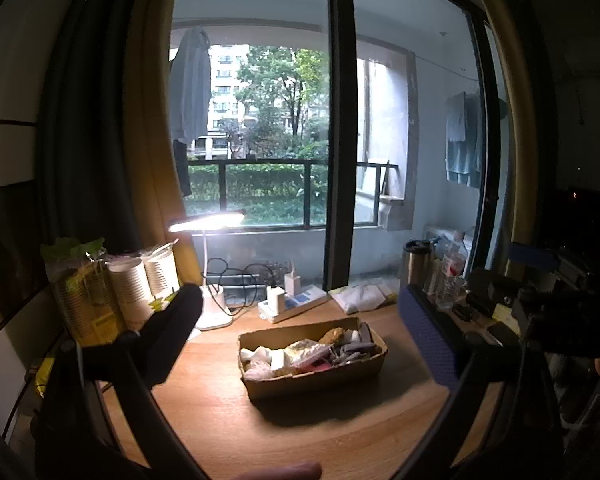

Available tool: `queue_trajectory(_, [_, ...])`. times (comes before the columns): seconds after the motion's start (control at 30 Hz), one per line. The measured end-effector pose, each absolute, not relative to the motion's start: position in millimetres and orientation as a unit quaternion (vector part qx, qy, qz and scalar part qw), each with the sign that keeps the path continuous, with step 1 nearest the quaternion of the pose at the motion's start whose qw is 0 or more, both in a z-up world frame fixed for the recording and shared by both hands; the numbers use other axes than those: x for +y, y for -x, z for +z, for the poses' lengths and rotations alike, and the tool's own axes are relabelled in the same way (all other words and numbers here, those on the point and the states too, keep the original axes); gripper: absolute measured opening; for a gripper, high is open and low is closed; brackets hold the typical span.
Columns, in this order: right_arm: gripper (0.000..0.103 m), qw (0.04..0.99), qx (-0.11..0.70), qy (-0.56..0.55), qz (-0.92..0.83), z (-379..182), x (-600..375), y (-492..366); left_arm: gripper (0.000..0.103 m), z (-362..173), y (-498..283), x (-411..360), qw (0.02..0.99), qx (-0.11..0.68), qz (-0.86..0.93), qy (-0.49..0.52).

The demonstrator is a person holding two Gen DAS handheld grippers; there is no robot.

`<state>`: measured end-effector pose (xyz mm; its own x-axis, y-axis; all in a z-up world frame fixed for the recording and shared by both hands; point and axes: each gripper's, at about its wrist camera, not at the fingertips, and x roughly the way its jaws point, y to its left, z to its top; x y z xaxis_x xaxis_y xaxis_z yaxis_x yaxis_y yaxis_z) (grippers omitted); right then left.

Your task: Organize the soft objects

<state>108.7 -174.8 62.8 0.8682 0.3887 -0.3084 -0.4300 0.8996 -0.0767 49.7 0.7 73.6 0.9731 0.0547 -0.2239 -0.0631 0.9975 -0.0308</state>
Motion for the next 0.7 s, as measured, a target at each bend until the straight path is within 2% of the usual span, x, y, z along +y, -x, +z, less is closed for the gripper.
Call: queue_trajectory(0.7, [0.089,0.963,0.146,0.073,0.213,60.6,-176.4,-109.9,0.099,73.4,-48.5,-1.7,0.993,0.111,0.028,0.017])
